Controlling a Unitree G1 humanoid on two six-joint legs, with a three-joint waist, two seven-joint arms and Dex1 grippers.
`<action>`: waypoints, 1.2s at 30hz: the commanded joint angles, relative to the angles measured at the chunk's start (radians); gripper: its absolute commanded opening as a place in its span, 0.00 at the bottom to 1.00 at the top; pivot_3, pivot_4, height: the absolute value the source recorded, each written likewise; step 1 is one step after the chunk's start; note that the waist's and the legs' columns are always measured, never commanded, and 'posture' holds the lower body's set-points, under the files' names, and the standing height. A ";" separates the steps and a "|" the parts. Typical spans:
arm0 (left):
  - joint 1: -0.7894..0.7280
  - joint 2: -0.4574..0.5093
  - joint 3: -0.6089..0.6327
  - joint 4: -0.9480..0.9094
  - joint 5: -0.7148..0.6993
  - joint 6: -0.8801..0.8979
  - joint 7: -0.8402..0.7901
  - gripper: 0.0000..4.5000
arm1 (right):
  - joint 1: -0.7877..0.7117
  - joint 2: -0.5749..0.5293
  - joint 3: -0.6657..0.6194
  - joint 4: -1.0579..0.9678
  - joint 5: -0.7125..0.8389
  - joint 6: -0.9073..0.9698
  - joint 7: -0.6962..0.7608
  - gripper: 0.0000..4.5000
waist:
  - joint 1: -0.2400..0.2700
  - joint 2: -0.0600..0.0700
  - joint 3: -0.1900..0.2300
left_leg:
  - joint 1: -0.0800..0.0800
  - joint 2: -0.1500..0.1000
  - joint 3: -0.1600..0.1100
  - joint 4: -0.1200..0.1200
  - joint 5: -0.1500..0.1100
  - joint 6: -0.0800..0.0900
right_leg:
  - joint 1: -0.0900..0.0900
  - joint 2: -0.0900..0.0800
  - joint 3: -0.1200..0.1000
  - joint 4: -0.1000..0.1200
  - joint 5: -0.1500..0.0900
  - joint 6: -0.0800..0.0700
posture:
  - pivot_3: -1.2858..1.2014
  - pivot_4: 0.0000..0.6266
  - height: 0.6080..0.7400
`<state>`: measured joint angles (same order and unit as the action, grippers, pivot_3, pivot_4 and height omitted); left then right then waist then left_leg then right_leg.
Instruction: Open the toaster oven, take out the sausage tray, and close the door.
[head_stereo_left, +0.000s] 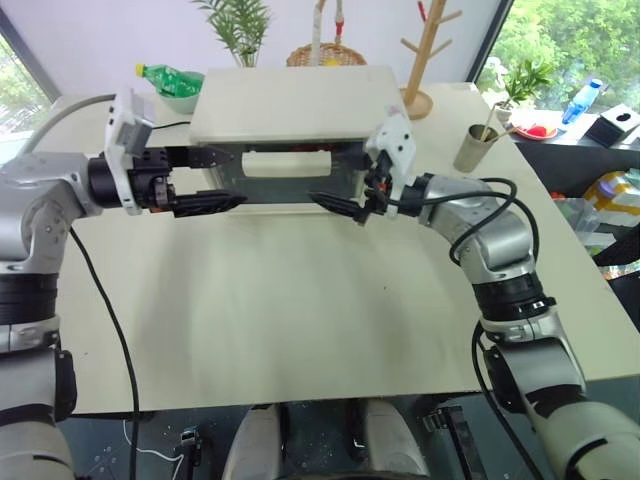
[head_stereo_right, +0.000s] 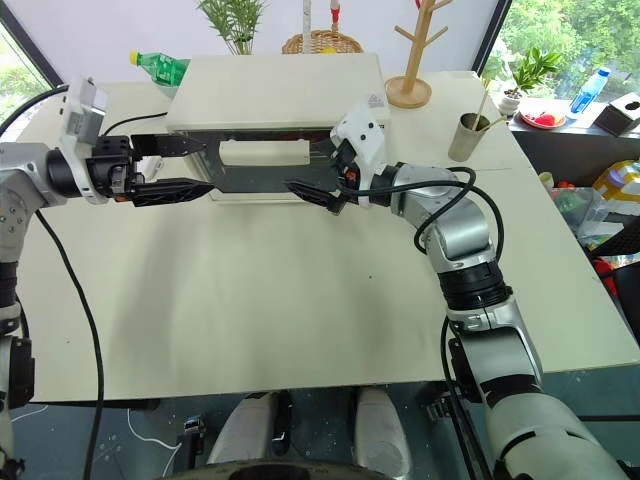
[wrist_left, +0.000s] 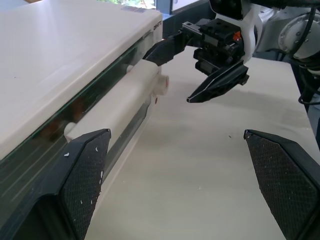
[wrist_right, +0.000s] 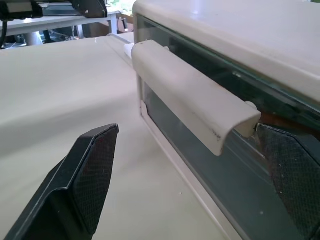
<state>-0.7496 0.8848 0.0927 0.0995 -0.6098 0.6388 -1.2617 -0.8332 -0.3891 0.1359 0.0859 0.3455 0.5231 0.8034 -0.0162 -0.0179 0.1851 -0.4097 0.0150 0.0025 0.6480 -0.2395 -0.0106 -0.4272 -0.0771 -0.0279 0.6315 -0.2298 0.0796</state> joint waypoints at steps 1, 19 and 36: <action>-0.043 0.005 0.024 -0.001 0.008 -0.027 0.002 0.99 | -0.046 0.028 0.009 -0.015 0.001 -0.019 0.022 1.00 | -0.003 0.000 0.000 | 0.000 0.000 0.000 0.000 0.000 0.000 | 0.000 0.000 0.000 0.000 0.000 0.000 | 0.52 0.24 1.00; -0.072 -0.006 0.022 0.022 0.020 -0.045 -0.003 0.99 | 0.033 0.072 0.010 -0.049 -0.028 -0.005 -0.007 1.00 | 0.000 0.000 0.000 | 0.000 0.001 0.000 0.000 0.000 0.000 | -0.001 0.001 0.000 0.001 0.000 0.000 | 0.52 0.24 1.00; -0.110 -0.042 -0.003 0.093 0.068 -0.075 -0.023 0.99 | 0.138 0.024 0.035 -0.322 0.083 0.088 0.124 1.00 | 0.002 0.000 0.001 | -0.001 0.001 0.000 0.000 0.000 0.000 | -0.001 0.001 0.000 0.000 0.000 0.000 | 0.52 0.24 1.00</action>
<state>-0.8309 0.8390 0.0848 0.1959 -0.5464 0.5788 -1.2785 -0.6787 -0.3682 0.1747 -0.1111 0.3752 0.6148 0.8966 -0.0140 -0.0175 0.1857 -0.4107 0.0157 0.0024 0.6476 -0.2397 -0.0103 -0.4281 -0.0760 -0.0277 0.6312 -0.2299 0.0796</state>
